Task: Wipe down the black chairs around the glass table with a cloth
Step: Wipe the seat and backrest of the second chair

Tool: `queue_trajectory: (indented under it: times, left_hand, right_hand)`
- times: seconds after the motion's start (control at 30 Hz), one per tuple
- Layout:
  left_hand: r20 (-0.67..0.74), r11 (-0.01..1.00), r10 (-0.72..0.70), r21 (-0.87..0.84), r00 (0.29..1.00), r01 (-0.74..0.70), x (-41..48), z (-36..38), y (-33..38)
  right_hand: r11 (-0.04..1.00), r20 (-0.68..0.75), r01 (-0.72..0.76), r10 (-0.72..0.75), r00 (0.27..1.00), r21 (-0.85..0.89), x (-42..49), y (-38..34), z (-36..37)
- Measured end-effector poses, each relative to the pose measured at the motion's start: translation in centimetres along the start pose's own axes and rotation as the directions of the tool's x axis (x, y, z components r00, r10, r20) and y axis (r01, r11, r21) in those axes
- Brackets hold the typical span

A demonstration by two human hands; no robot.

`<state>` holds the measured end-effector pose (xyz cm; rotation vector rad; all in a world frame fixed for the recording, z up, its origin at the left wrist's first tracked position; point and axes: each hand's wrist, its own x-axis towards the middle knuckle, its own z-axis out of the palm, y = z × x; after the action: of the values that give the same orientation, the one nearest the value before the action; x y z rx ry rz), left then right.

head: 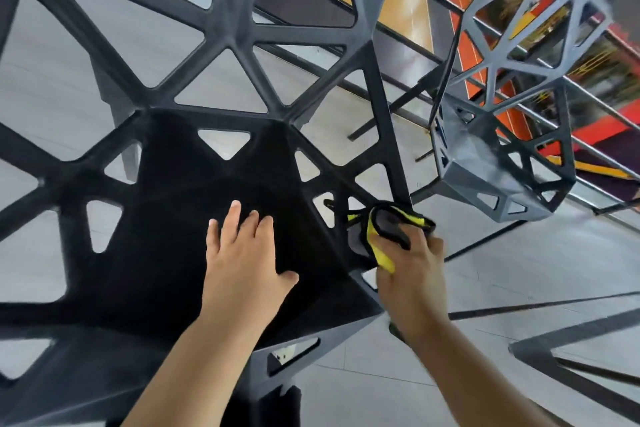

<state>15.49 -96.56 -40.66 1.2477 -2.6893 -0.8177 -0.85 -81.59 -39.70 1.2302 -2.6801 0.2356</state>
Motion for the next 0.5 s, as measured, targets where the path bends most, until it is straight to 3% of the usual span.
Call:
queue_trajectory:
  times: [0.1,0.33,0.5]
  left_hand:
    - [-0.008,1.000,0.007,0.005,1.000,-0.007,-0.1,0.0,-0.1]
    - [-0.126,0.999,0.036,-0.021,0.991,-0.039,-1.2,-0.9,-0.6]
    - [-0.167,0.998,-0.059,-0.020,0.984,0.057,-5.6,-3.3,-2.0]
  right_hand:
    - [0.992,0.031,-0.067,0.064,0.997,0.110,-3.4,-2.3,1.2]
    - [0.971,0.208,-0.162,0.125,0.970,0.175,-5.6,-3.8,-0.1]
    - [0.899,0.427,-0.376,0.256,0.867,0.226,-6.6,-4.2,-2.9]
